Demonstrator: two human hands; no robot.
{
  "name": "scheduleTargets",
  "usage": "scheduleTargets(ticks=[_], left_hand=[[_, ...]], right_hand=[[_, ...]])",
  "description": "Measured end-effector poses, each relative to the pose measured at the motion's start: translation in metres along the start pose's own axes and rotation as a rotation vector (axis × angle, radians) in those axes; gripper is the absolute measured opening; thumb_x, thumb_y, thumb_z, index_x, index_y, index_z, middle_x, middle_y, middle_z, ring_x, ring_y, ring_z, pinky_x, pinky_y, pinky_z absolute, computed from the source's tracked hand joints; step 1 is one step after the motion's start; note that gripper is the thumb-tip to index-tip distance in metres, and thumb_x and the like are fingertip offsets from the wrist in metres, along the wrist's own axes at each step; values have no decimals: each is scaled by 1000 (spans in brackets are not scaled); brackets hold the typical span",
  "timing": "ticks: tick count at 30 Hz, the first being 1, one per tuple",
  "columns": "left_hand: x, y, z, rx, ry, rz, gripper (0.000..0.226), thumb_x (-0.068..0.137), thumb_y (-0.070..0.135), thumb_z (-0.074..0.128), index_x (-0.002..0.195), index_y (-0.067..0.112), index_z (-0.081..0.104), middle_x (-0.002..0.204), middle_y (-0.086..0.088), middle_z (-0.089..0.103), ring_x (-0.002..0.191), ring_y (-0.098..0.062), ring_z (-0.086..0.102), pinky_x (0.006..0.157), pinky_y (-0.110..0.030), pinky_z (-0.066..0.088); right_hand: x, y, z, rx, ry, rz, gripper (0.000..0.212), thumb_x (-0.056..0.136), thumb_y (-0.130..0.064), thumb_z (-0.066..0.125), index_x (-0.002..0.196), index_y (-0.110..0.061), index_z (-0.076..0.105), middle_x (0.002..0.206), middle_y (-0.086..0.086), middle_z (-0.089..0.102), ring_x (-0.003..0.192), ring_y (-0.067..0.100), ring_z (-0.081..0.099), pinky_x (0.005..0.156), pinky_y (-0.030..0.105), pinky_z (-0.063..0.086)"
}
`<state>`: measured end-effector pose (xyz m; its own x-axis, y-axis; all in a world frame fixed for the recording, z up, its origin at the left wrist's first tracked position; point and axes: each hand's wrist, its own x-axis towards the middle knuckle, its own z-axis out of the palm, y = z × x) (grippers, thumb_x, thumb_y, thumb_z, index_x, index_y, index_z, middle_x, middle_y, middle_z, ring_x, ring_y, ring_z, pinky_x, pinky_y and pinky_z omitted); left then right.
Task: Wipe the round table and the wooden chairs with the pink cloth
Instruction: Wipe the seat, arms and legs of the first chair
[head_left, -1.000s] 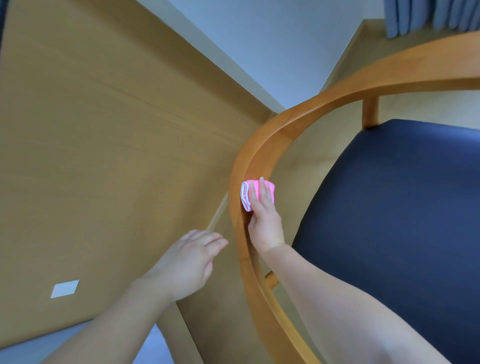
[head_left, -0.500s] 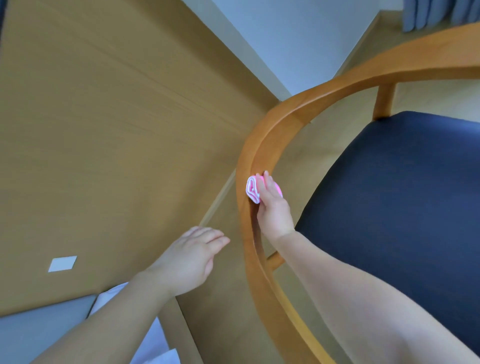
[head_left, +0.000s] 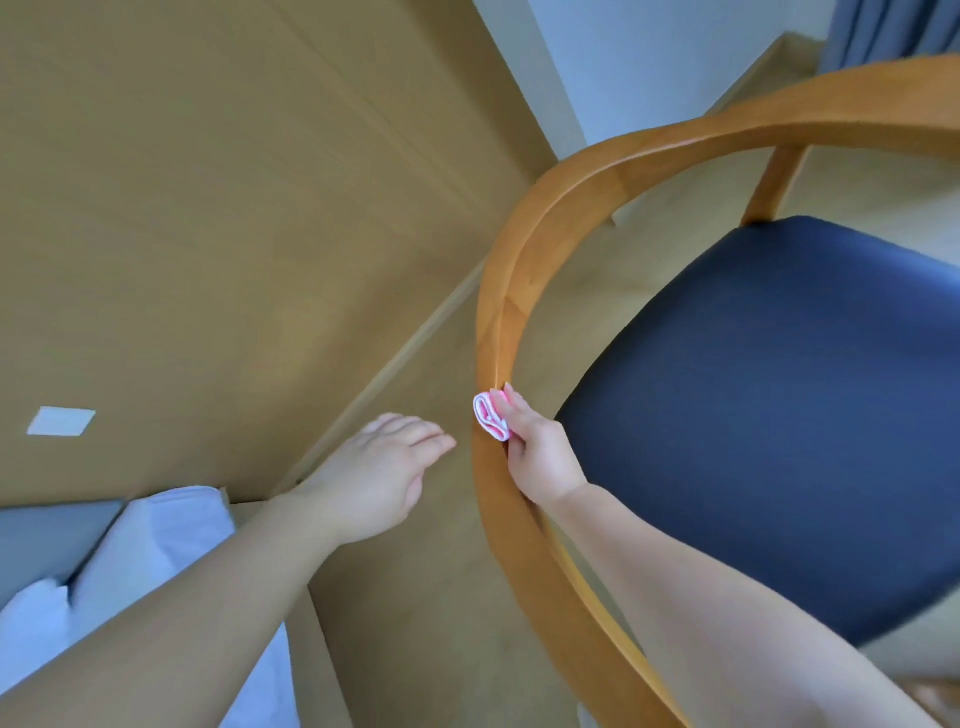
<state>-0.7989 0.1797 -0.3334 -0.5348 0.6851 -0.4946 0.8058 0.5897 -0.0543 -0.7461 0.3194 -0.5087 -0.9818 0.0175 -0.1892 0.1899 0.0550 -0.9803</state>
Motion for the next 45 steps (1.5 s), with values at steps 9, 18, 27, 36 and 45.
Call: scheduleTargets(ticks=[9,18,27,36,45], left_hand=[[-52,53,46,-132,24,-66,47,89,7,50,134,18,52,134,3,54,125,-20,44,110,-29,23],[-105,93,73,-210,42,-22,48,94,13,41,141,26,41,139,10,44,131,-16,34,113,-29,22],[-178,111,50,-223,201,102,48,94,14,42,141,24,40,141,8,43,131,-12,35,113,-25,18],[-239,139,-2,-352,331,120,49,94,33,50,140,25,37,133,7,53,119,-17,50,95,-28,39],[-261,153,-19,-748,389,10,7,86,30,60,86,34,55,80,13,60,70,-6,55,62,-25,45]], right_hand=[[-87,7,-23,-171,-204,61,58,92,8,34,140,-21,48,149,-3,40,139,11,33,113,20,25],[-199,-1,-54,-422,-256,222,66,87,8,31,137,-31,50,137,-16,51,126,9,48,99,15,39],[-287,-54,-72,-751,-125,440,31,84,-17,39,94,-29,65,82,-8,67,67,8,59,57,24,50],[-325,-179,-9,-505,154,19,26,76,-2,42,82,-22,59,85,-8,61,77,6,59,58,25,48],[-335,-232,22,-393,21,-85,20,87,-13,53,95,-29,63,85,-5,65,70,5,60,57,27,53]])
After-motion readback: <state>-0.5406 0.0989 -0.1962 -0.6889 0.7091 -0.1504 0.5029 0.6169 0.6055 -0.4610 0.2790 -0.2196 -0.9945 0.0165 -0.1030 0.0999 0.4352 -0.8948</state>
